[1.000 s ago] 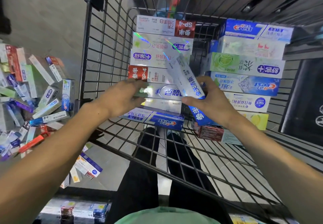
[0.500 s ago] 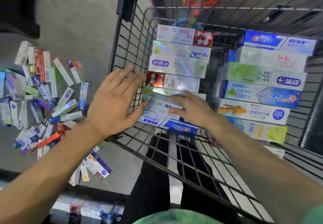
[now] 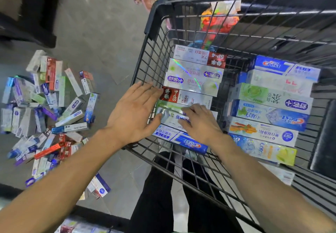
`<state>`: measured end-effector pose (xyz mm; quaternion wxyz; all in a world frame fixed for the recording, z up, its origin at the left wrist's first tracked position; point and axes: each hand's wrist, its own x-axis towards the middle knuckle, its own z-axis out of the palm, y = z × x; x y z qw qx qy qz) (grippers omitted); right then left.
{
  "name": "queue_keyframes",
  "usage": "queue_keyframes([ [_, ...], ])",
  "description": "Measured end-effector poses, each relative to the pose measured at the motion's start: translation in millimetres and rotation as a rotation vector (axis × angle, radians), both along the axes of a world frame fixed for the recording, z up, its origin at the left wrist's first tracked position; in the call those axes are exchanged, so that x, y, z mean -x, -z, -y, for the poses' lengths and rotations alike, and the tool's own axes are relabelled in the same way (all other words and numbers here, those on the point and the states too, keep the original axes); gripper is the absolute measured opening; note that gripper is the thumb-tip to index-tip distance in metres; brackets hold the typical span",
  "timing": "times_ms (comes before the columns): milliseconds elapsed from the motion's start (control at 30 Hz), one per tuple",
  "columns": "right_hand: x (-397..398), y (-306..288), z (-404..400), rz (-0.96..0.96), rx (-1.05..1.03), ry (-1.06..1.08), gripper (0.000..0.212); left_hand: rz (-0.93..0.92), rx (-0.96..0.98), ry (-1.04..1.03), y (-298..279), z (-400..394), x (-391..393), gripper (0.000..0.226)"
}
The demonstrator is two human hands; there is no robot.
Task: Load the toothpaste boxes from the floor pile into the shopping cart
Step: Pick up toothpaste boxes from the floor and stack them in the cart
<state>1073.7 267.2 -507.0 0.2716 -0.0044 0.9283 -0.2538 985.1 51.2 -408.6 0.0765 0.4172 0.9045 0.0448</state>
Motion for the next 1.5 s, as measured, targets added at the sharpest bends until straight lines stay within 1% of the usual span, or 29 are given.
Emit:
queue_keyframes([
  [100,8,-25,-7,-0.052,-0.015,-0.027,0.057,0.038,-0.006,-0.003,-2,0,0,0.062],
  [200,21,-67,-13,-0.077,-0.055,-0.054,0.066,0.087,-0.025,-0.043,-16,5,-2,0.067],
  [300,33,-112,-13,-0.18,-0.114,-0.093,0.064,0.095,-0.027,-0.118,-44,18,-3,0.073],
  [400,46,-157,-2,-0.252,-0.14,-0.147,0.076,0.072,-0.027,-0.24,-79,46,-2,0.075],
  [467,56,-191,16,-0.278,-0.149,-0.184,0.08,0.055,-0.044,-0.347,-102,71,-4,0.077],
  [567,66,-229,53,-0.364,-0.129,-0.281,0.074,0.061,-0.097,-0.478,-128,118,-24,0.079],
  [667,74,-250,105,-0.382,-0.15,-0.414,0.071,0.056,-0.126,-0.619,-144,174,-56,0.078],
  [733,77,-259,150,-0.394,-0.175,-0.516,0.073,0.053,-0.11,-0.738,-148,218,-83,0.079],
  [867,66,-264,265,-0.432,-0.175,-0.706,0.077,0.038,-0.071,-0.968,-141,321,-148,0.078],
  [967,41,-261,354,-0.435,-0.165,-0.855,0.078,0.084,-0.049,-1.139,-129,392,-207,0.073],
  [1067,18,-257,437,-0.448,-0.161,-0.968,0.075,0.102,-0.058,-1.266,-122,451,-260,0.069],
  [1133,6,-251,488,-0.425,-0.154,-1.047,0.076,0.129,-0.054,-1.345,-117,486,-293,0.069],
  [1200,-4,-240,532,-0.434,-0.158,-1.116,0.076,0.163,-0.032,-1.431,-105,519,-324,0.075],
  [1333,-22,-207,596,-0.4,-0.18,-1.255,0.076,0.21,-0.019,-1.583,-73,560,-372,0.086],
  [1433,-23,-173,624,-0.357,-0.186,-1.35,0.081,0.278,0.013,-1.621,-43,569,-389,0.081],
  [1500,-17,-143,638,-0.377,-0.182,-1.396,0.085,0.295,0.009,-1.634,-16,576,-392,0.082],
])
